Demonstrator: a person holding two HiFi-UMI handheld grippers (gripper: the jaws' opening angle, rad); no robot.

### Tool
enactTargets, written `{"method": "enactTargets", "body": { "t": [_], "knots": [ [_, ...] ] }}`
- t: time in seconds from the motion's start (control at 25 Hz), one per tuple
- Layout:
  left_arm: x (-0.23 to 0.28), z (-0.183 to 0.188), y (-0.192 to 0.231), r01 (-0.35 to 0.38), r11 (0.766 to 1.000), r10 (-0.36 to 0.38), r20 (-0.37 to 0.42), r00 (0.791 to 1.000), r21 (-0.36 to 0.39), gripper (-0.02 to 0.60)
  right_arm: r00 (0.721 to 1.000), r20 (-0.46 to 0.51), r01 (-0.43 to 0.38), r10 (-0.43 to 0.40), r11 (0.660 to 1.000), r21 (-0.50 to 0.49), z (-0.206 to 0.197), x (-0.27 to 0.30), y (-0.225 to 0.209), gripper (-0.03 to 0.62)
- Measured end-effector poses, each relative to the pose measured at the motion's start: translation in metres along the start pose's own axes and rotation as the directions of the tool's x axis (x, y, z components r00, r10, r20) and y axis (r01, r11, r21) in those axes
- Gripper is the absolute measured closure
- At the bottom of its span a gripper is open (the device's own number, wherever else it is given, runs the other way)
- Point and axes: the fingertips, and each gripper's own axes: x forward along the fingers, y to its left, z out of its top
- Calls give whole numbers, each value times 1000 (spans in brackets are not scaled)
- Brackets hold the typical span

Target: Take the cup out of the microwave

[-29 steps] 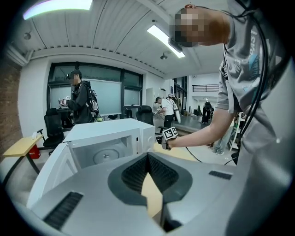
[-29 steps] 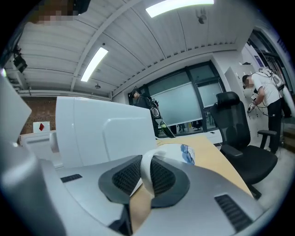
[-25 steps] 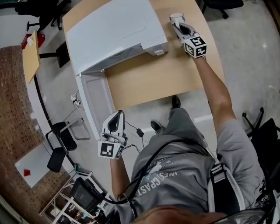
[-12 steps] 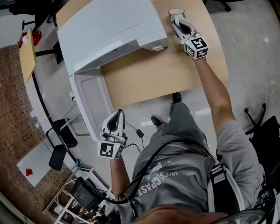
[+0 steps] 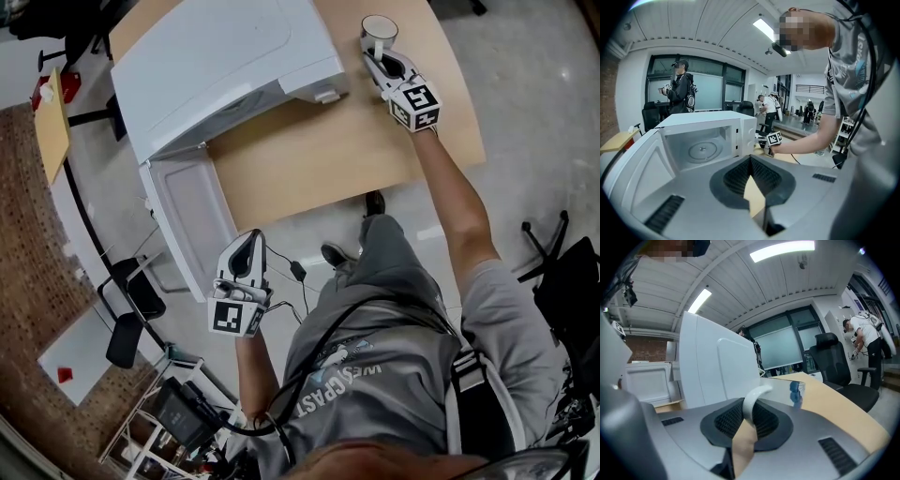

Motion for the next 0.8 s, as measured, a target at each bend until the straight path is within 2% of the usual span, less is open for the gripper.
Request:
{"method": "enactTargets", "body": {
  "t": [0.16,0.4,0.68,0.8],
  "knots": [
    [-3,2,-4,8,1000,-7,11,1000,-5,538,998,-69,-7,2,998,-59,-13,-9,9,540],
    [-12,-1,-5,10,1000,-9,24,1000,-15,538,982,-187,-41,1,977,-211,-23,-8,23,539],
    [-20,-9,-1,-3,999,4,37,999,-33,538,975,-213,13,-70,966,-258,-32,-6,28,537],
    [-24,-9,-3,12,1000,-11,49,999,-21,538,970,-231,8,-75,960,-280,-34,-4,34,480]
  ]
}}
